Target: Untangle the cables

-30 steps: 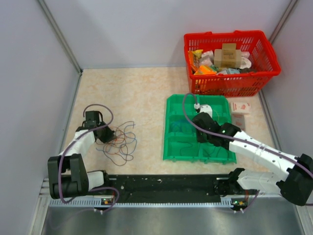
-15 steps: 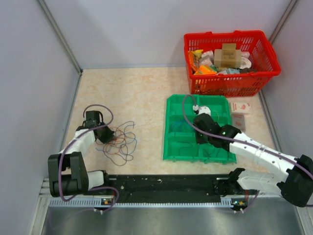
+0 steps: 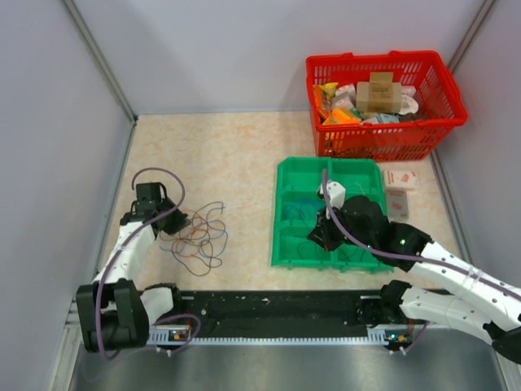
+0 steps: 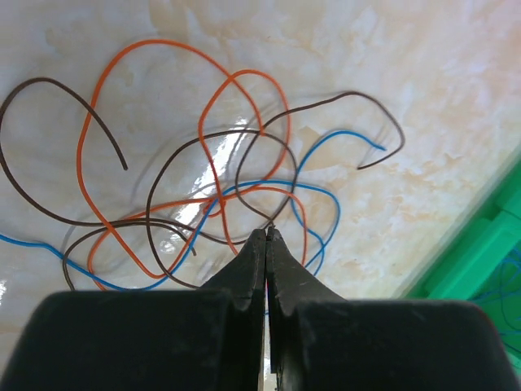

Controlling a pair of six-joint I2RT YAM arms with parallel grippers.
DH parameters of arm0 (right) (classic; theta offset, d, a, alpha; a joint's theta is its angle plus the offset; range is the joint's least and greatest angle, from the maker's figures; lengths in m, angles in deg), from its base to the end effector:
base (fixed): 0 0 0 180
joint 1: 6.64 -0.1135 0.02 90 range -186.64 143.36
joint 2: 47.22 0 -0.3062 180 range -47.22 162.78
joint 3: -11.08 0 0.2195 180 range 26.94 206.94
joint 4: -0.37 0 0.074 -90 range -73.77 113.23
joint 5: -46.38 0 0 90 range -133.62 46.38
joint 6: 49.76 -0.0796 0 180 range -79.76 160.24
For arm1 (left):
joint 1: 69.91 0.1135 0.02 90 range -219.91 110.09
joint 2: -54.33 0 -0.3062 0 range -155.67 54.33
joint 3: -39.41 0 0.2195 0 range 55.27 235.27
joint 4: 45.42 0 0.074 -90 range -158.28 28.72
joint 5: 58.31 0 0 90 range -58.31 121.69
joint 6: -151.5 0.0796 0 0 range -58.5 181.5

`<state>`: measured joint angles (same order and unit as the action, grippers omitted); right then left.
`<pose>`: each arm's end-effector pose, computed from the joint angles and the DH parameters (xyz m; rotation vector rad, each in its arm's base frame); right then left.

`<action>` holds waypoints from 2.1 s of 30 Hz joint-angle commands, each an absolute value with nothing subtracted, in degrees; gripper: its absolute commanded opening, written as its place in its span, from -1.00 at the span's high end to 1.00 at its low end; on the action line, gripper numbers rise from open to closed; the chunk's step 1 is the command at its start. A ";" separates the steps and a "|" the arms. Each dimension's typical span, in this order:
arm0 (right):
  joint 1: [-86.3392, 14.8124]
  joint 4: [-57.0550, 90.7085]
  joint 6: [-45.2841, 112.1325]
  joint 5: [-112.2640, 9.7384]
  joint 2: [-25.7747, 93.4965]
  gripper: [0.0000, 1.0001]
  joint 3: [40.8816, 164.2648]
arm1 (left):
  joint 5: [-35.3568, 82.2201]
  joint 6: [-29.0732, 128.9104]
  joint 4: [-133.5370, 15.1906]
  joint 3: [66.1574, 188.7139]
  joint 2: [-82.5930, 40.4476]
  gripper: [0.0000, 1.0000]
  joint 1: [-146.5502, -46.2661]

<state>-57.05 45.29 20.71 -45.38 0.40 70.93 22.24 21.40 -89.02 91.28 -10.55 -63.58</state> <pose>0.0984 0.1228 0.3032 -0.6131 2.1494 0.7282 0.1881 0.0077 0.2140 -0.9648 2.4127 -0.4317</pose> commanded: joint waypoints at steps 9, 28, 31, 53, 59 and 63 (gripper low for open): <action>-61.13 48.22 21.87 -57.39 -4.25 1.00 70.97 | 21.50 25.29 -92.13 97.80 -2.53 1.00 -63.40; -54.02 56.05 14.31 -41.25 7.44 1.00 73.96 | 20.00 26.25 -91.68 95.61 -3.06 -0.04 -63.49; -53.48 55.96 17.38 -40.11 10.95 1.00 76.85 | 20.27 26.52 -92.13 95.08 -3.85 -0.11 -63.41; -56.65 55.17 23.80 -40.46 17.03 -0.37 85.73 | 22.73 24.93 -90.63 96.14 -18.80 0.60 -64.11; -56.73 47.72 25.56 -48.61 17.99 -0.47 88.11 | 18.87 25.99 -91.86 99.82 -5.90 1.00 -64.11; -56.73 36.99 23.54 -55.82 19.83 -0.61 88.02 | 19.03 28.18 -95.10 108.59 6.14 1.00 -64.11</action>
<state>-56.15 49.12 24.10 -47.65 18.21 86.01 20.03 25.73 -94.71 98.44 -4.93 -63.97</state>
